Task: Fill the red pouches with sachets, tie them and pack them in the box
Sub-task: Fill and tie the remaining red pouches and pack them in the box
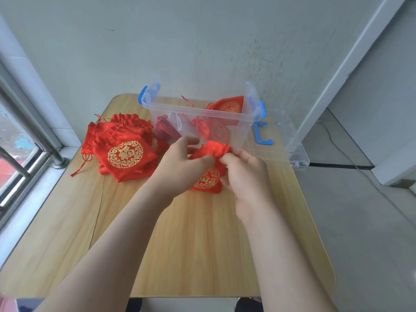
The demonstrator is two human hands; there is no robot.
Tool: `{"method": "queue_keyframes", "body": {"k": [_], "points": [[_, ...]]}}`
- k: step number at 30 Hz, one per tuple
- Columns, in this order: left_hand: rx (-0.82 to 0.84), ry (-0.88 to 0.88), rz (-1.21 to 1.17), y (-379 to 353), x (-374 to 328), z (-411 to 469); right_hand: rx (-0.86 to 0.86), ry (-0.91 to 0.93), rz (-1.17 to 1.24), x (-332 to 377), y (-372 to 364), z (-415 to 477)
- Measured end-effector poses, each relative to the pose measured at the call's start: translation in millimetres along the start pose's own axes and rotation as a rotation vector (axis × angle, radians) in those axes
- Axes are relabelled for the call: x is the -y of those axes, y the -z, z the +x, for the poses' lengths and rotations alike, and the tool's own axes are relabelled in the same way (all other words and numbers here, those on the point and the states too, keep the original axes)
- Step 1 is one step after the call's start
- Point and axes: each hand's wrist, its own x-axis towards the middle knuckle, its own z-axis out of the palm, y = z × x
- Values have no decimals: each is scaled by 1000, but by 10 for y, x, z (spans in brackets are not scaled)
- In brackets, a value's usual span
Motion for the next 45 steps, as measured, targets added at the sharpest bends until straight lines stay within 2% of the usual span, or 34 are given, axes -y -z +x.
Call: {"method": "queue_keyframes", "body": {"k": [4, 8, 10, 18, 25, 31, 38, 45], "points": [[-61, 140, -137, -19, -35, 63, 14, -60, 103, 38, -10, 27], [-93, 364, -227, 6, -29, 91, 55, -81, 103, 46, -14, 58], [-102, 400, -256, 7, -26, 103, 57, -79, 105, 62, -17, 58], [-173, 171, -447, 13, 28, 130, 11, -118, 123, 54, -15, 58], [-191, 92, -528, 30, 18, 101, -28, -135, 251, 66, -21, 27], [-174, 99, -647, 51, -26, 77, 7, -121, 498, 158, -27, -12], [-197, 118, -749, 113, -87, 73, -20, -145, 601, 118, -44, 31], [-107, 84, -860, 145, -86, 77, -6, -98, 598, 190, -30, 1]]}}
